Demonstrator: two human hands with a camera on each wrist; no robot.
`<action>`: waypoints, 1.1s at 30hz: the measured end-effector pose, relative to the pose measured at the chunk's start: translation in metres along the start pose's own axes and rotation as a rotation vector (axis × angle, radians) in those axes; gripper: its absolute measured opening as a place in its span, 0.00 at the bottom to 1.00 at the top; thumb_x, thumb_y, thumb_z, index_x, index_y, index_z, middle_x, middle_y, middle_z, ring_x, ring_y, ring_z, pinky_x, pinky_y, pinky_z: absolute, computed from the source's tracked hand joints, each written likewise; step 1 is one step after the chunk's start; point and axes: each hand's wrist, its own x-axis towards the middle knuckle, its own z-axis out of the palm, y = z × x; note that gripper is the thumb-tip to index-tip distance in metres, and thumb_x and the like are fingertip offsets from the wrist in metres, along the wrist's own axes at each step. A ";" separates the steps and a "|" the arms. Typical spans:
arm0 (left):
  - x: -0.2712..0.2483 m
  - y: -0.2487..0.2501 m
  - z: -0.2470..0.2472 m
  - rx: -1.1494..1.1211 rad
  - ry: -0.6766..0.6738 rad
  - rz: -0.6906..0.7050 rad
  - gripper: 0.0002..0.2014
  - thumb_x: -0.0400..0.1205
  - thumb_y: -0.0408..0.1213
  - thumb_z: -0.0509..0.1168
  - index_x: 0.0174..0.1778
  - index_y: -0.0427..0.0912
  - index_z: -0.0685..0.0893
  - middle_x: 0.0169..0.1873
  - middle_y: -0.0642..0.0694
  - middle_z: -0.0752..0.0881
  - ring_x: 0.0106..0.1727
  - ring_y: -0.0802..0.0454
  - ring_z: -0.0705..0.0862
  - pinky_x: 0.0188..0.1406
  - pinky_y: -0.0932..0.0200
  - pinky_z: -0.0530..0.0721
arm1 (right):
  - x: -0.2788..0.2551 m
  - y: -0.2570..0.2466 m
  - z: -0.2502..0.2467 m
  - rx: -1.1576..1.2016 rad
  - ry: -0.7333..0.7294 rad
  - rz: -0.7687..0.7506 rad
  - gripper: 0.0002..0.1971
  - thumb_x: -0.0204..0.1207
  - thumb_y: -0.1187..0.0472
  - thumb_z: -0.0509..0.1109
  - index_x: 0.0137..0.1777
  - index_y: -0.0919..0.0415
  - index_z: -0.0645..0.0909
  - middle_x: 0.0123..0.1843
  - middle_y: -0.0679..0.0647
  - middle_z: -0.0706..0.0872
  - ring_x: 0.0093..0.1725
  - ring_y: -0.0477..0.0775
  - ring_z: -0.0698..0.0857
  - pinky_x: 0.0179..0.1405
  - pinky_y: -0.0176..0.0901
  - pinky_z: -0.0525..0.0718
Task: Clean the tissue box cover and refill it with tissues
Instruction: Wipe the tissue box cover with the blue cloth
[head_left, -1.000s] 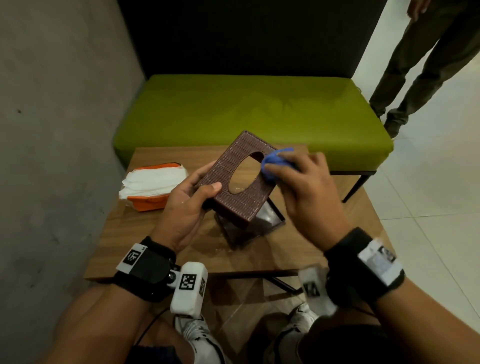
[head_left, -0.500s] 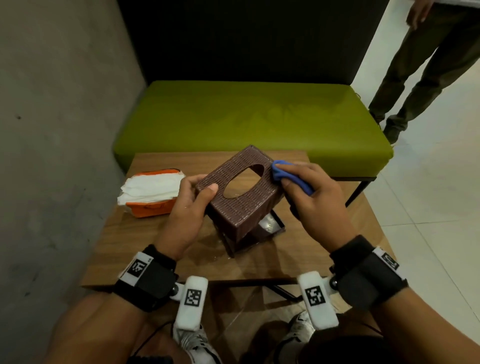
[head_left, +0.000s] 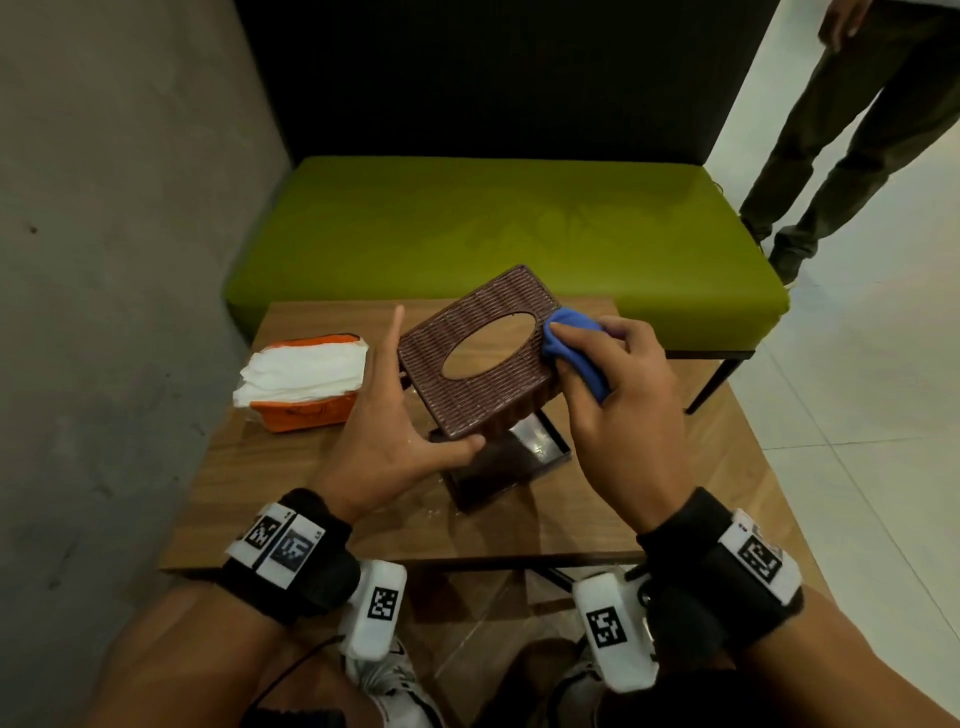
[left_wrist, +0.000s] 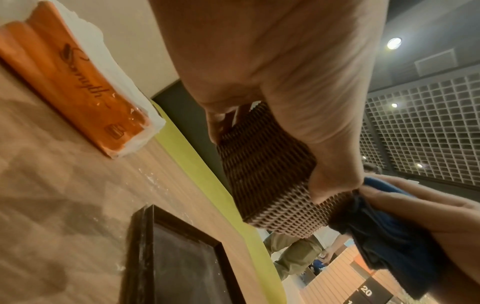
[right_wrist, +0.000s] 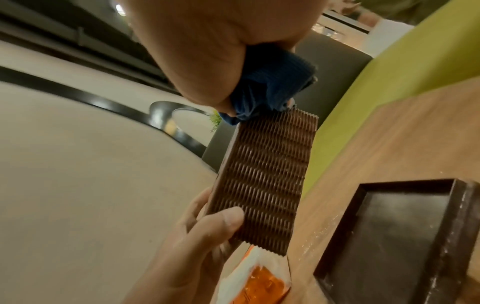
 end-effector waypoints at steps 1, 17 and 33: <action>0.000 -0.001 0.000 0.035 0.002 0.013 0.72 0.64 0.54 0.90 0.94 0.60 0.44 0.87 0.57 0.63 0.86 0.62 0.66 0.87 0.49 0.70 | -0.002 -0.003 0.001 -0.025 -0.009 -0.017 0.17 0.84 0.61 0.73 0.71 0.53 0.87 0.68 0.54 0.80 0.67 0.52 0.80 0.66 0.49 0.83; 0.000 -0.004 -0.013 -0.052 0.024 0.125 0.61 0.63 0.35 0.92 0.89 0.50 0.64 0.78 0.53 0.75 0.79 0.61 0.78 0.76 0.56 0.83 | 0.012 0.000 -0.002 -0.214 -0.199 -0.165 0.14 0.83 0.62 0.73 0.68 0.54 0.88 0.65 0.57 0.80 0.62 0.57 0.76 0.59 0.49 0.79; -0.007 -0.002 -0.002 -0.059 0.010 0.138 0.64 0.60 0.40 0.93 0.88 0.50 0.62 0.80 0.51 0.77 0.82 0.54 0.78 0.82 0.42 0.79 | 0.032 0.009 0.018 -0.272 -0.025 -0.113 0.11 0.84 0.62 0.71 0.63 0.57 0.90 0.58 0.61 0.82 0.56 0.65 0.77 0.52 0.63 0.81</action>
